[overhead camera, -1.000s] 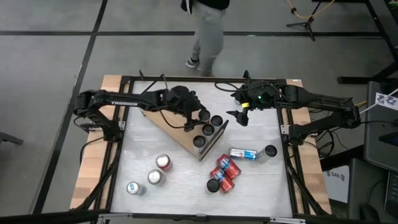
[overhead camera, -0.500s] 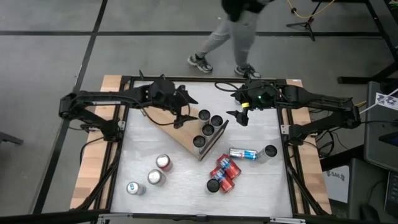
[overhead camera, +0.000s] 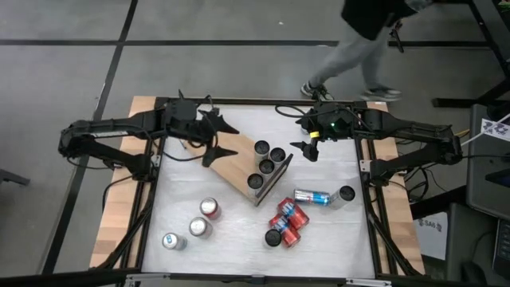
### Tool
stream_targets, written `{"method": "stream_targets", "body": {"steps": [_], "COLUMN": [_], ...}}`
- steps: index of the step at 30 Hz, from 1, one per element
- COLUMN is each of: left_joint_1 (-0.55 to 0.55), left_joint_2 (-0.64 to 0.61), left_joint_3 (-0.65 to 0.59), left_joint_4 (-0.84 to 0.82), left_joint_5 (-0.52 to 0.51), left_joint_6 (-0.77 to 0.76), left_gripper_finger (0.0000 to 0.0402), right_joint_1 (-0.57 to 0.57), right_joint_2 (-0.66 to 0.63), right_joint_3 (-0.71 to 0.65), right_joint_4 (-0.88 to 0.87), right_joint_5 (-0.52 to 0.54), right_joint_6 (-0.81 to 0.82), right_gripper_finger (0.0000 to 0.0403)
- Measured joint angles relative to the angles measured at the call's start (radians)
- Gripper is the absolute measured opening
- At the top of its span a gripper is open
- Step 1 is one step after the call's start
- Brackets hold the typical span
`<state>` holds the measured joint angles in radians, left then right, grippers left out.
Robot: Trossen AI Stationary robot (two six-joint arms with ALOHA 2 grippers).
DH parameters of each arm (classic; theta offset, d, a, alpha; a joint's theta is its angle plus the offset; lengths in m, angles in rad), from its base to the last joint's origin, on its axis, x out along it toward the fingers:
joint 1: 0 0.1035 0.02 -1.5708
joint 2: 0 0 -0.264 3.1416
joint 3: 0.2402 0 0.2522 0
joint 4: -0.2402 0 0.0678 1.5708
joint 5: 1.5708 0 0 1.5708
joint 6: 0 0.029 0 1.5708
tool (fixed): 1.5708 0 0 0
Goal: Place canned beverage on shelf
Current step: Put the top white-yellow soda can on the shelf aligned with the other white-yellow soda can
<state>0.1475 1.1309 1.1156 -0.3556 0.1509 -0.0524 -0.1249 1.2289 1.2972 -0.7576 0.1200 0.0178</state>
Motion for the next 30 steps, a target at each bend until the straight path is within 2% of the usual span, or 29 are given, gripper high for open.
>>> {"method": "stream_targets", "body": {"steps": [15, 17, 22, 24, 27, 30], "left_joint_1": [-0.105, -0.117, -0.142, -0.147, -0.153, -0.158], "left_joint_2": [0.008, 0.008, 0.008, 0.008, 0.008, 0.008], "left_joint_3": [0.000, 0.000, 0.000, 0.000, 0.000, 0.000], "left_joint_4": [-0.027, -0.027, -0.027, -0.026, -0.026, -0.026], "left_joint_5": [-0.055, -0.081, -0.138, -0.157, -0.176, -0.195], "left_joint_6": [-0.050, -0.050, -0.050, -0.050, -0.052, -0.054], "left_gripper_finger": [0.0335, 0.0335, 0.0335, 0.0335, 0.0335, 0.0335], "right_joint_1": [0.000, 0.000, 0.001, 0.002, 0.011, 0.059], "right_joint_2": [0.000, -0.001, -0.043, -0.067, -0.111, -0.169], "right_joint_3": [0.000, 0.000, 0.000, 0.000, 0.000, 0.000], "right_joint_4": [0.015, 0.002, -0.126, -0.206, -0.296, -0.346], "right_joint_5": [-0.015, -0.082, -0.347, -0.400, -0.370, -0.252], "right_joint_6": [0.012, 0.027, 0.034, 0.065, 0.128, 0.157], "right_gripper_finger": [0.0374, 0.0374, 0.0374, 0.0374, 0.0374, 0.0374]}}
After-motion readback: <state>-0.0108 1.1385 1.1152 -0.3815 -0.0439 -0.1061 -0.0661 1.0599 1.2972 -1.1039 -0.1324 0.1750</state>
